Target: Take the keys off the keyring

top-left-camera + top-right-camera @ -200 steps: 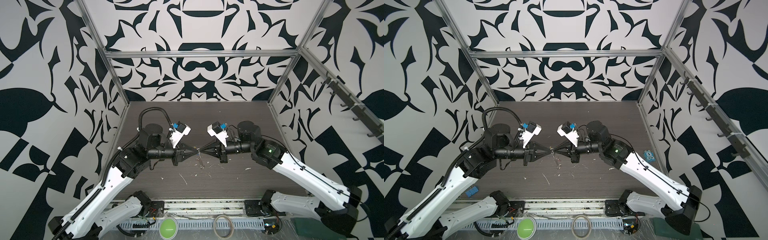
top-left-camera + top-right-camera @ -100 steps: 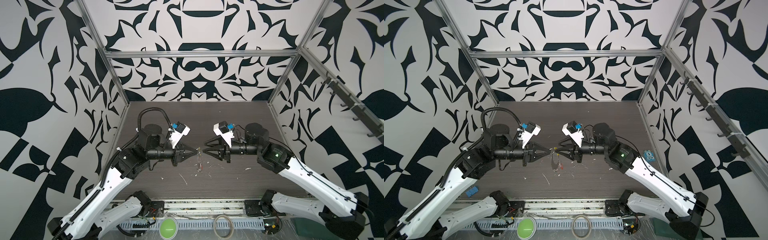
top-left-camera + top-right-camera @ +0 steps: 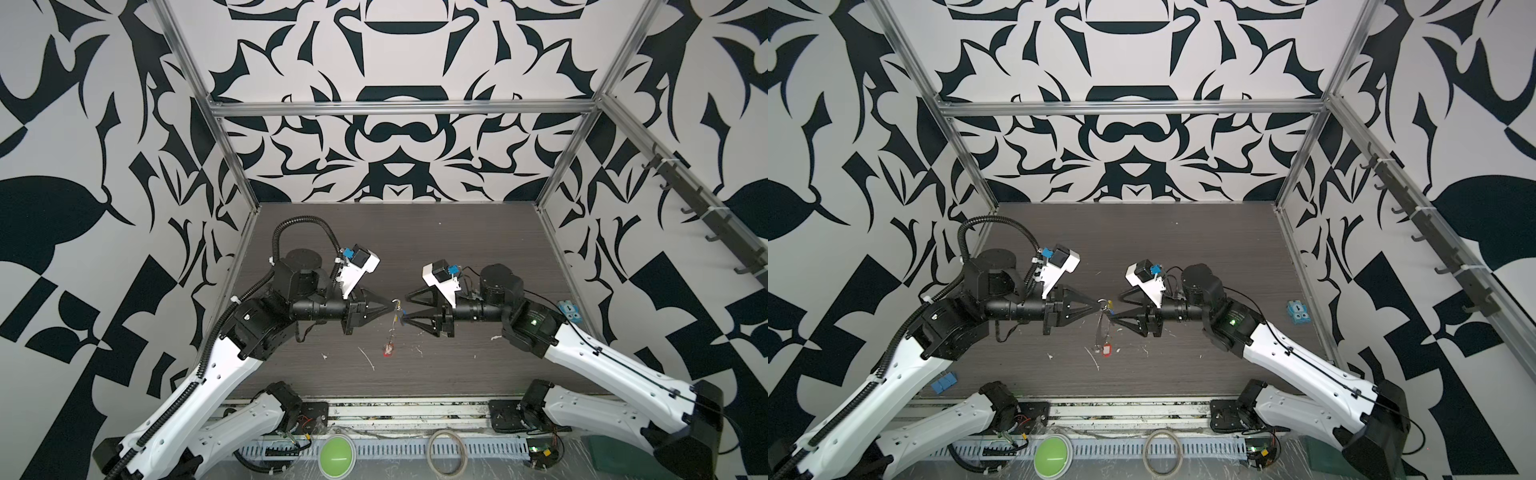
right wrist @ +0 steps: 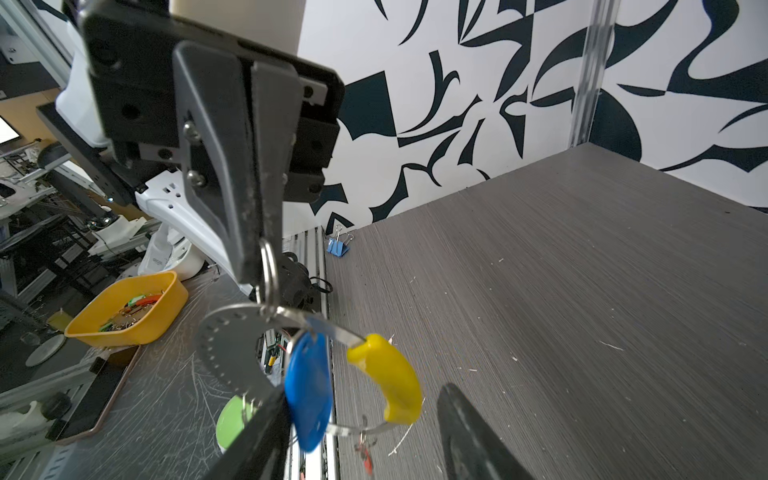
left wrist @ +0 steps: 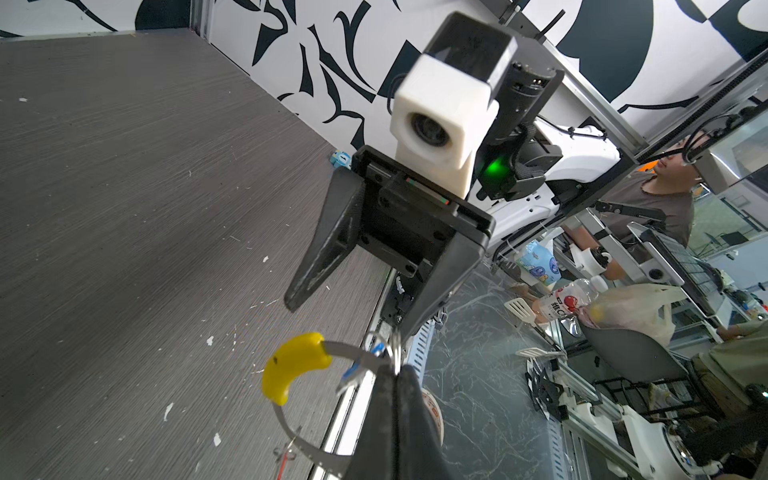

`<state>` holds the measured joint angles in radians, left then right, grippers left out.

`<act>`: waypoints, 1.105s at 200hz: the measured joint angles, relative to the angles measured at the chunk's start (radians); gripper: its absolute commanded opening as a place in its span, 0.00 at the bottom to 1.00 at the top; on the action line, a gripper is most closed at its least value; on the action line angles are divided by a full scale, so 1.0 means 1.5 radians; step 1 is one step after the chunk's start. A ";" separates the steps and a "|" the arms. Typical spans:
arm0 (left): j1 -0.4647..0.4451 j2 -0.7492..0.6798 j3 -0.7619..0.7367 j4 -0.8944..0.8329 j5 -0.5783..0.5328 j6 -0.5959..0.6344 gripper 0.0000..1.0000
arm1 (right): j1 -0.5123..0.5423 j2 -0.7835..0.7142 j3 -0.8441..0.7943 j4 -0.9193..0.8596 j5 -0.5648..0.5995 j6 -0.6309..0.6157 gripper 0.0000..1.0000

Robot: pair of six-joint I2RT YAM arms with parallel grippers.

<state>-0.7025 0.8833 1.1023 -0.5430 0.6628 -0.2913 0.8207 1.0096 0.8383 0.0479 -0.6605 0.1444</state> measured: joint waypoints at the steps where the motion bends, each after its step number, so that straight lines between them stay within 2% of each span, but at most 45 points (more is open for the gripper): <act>1: 0.000 0.000 0.000 0.000 0.000 0.000 0.00 | 0.000 0.001 0.000 0.001 -0.001 0.000 0.59; 61: 0.000 -0.008 0.000 0.002 0.000 -0.008 0.00 | 0.009 0.018 0.000 0.040 -0.034 0.007 0.56; 112: 0.000 -0.015 -0.001 0.005 -0.006 -0.013 0.00 | 0.012 0.026 0.005 0.041 -0.030 0.008 0.55; 164: 0.000 -0.038 -0.040 0.036 -0.048 -0.035 0.00 | 0.022 -0.006 0.002 0.039 0.027 0.019 0.56; 221: 0.000 -0.072 -0.137 0.138 -0.183 -0.112 0.00 | 0.069 -0.031 -0.061 0.116 0.164 0.068 0.59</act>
<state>-0.7025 0.7750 0.8974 -0.3367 0.3889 -0.4587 0.9237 0.9627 0.7471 0.2226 -0.4149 0.2462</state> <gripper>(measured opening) 0.041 0.587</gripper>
